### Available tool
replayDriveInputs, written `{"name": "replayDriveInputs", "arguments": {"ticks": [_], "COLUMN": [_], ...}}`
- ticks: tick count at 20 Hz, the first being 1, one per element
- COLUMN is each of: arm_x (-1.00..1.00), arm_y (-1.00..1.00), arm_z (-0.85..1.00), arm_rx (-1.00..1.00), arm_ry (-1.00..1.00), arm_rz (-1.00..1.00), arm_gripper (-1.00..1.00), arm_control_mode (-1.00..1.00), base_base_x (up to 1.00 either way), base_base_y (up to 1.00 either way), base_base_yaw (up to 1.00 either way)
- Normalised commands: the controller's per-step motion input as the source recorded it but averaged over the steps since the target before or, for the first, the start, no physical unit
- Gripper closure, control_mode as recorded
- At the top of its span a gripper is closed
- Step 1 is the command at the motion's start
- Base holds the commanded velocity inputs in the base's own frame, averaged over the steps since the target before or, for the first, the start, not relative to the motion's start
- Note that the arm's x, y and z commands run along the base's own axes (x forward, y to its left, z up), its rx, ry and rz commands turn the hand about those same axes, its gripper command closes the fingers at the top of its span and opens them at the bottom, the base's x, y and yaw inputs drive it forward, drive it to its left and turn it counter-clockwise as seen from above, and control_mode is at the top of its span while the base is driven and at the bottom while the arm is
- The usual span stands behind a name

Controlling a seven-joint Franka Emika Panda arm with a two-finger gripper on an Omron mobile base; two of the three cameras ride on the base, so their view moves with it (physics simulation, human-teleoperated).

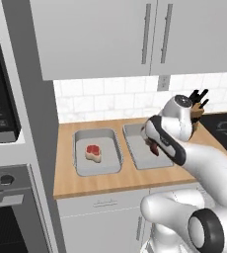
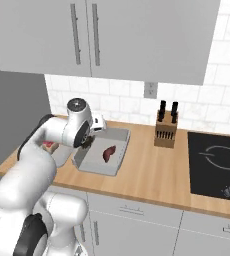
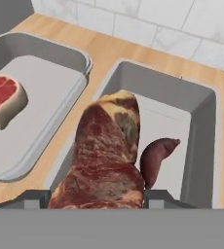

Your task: Place one potato and one steak in each tupperware on the nearby counter, to pack two identical lunches.

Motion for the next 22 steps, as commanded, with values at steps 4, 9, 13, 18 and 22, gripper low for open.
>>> {"name": "replayDriveInputs", "arguments": {"ticks": [4,9,13,18,22], "arm_x": [0.58,0.44,0.18,0.20,0.40], "arm_y": [0.00,0.00,0.00,-0.02,0.00], "arm_z": [-0.51,-0.49,-0.44,-0.37,-0.15], "arm_rx": [0.00,0.00,0.00,0.00,0.00], "arm_ry": [0.02,0.00,0.00,0.00,0.00], "arm_rz": [0.00,0.00,0.00,0.00,0.00], "arm_gripper": [1.00,1.00,1.00,1.00,1.00], "arm_control_mode": [-1.00,-1.00,-1.00,-1.00,-1.00], "base_base_x": [0.00,0.00,0.00,0.00,0.00], "base_base_y": [0.00,0.00,0.00,0.00,0.00], "base_base_yaw": [0.00,0.00,0.00,0.00,0.00]}}
